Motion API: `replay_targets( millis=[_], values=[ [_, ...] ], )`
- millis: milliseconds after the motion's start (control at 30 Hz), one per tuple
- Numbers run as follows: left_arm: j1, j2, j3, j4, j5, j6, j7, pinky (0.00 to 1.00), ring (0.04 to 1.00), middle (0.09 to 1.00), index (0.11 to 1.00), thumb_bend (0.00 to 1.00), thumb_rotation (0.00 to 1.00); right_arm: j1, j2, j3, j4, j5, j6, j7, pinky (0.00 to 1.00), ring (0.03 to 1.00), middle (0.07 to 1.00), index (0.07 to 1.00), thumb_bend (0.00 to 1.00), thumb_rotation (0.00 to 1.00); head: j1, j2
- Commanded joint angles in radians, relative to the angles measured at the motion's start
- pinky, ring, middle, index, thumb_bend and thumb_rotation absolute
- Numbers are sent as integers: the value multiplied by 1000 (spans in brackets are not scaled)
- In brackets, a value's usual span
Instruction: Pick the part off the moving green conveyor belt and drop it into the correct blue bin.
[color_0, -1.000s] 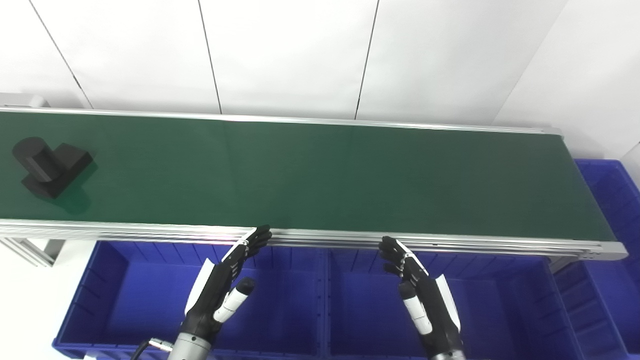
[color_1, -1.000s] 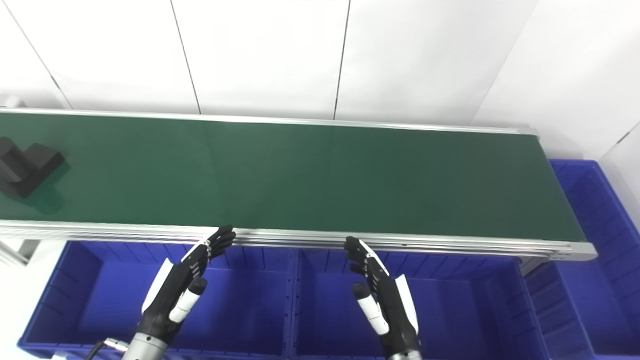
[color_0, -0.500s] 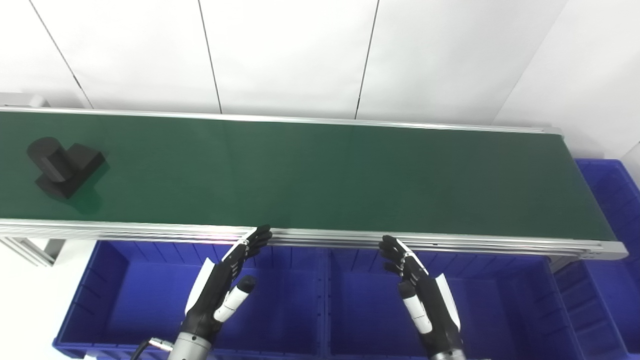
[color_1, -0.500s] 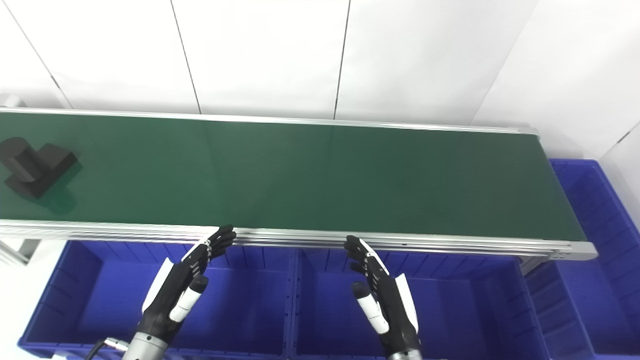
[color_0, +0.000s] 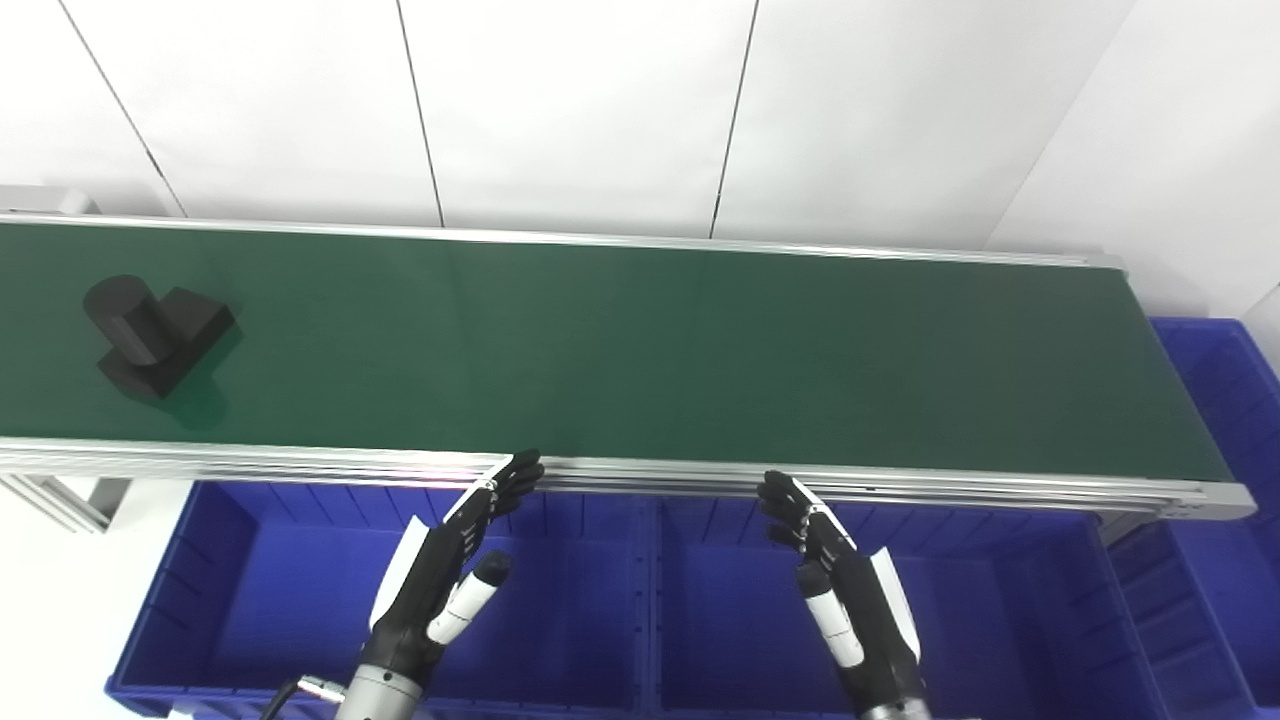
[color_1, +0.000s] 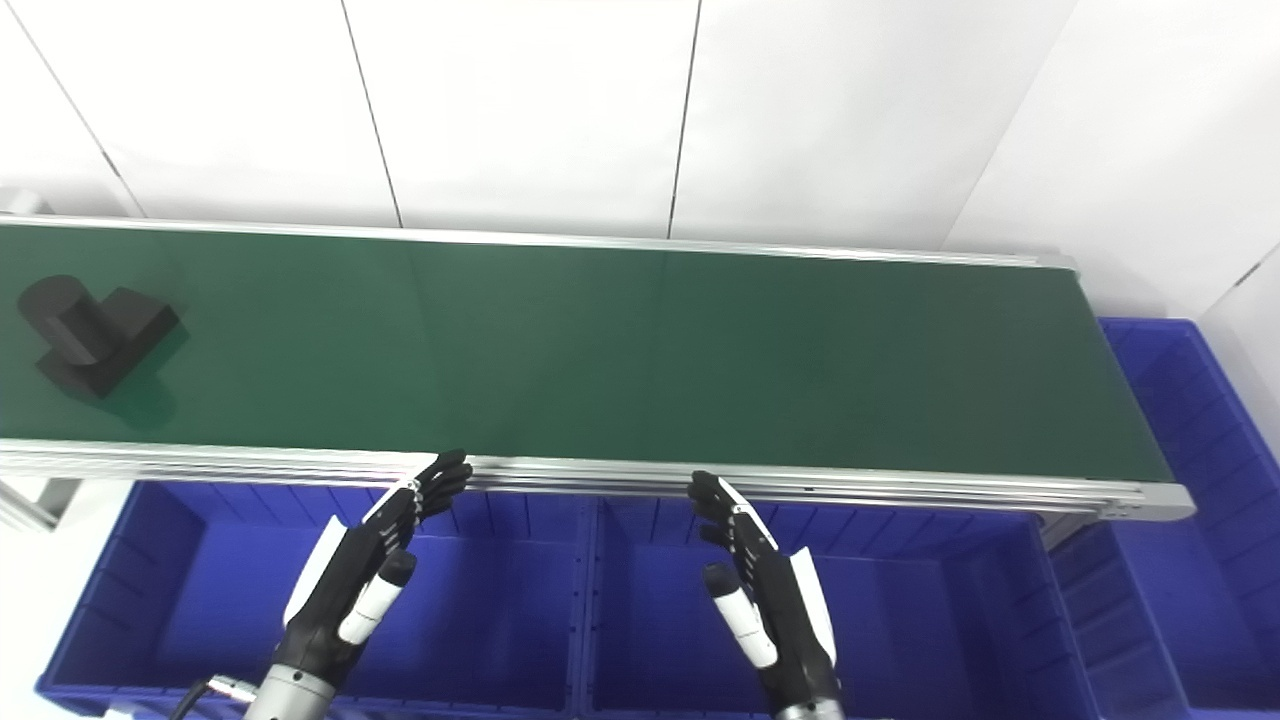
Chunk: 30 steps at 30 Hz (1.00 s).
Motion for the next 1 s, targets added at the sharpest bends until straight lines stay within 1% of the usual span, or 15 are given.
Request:
replay_targets(
  millis=[0,167,400,567,967],
  values=[
    [-13,3,3,-29,5,-14,10,884,876,875,881,701,1000,-5,5,0,-26,5,-42,-3,821,871,863,882,750,975,0,-2],
    [-14,4,2,-28,-3,-16,6,888,880,878,888,689,1000,-7,3,0,-24,4,-41,-2,826,877,862,883,769,977,1,-2],
    [-15,2,1,-27,4,-21,10,877,873,875,885,671,1000,-9,2,0,-21,5,-51,-1,824,871,862,884,757,978,1,-3],
    [-16,3,1,-27,-10,-16,4,873,874,877,888,683,1000,-11,0,1,-18,8,-55,0,826,870,864,885,751,979,3,-2],
    [-13,-1,0,-29,-2,-10,8,871,875,880,883,686,1000,-9,1,-1,-20,6,-52,-2,819,867,860,882,746,974,19,-8]
  ],
)
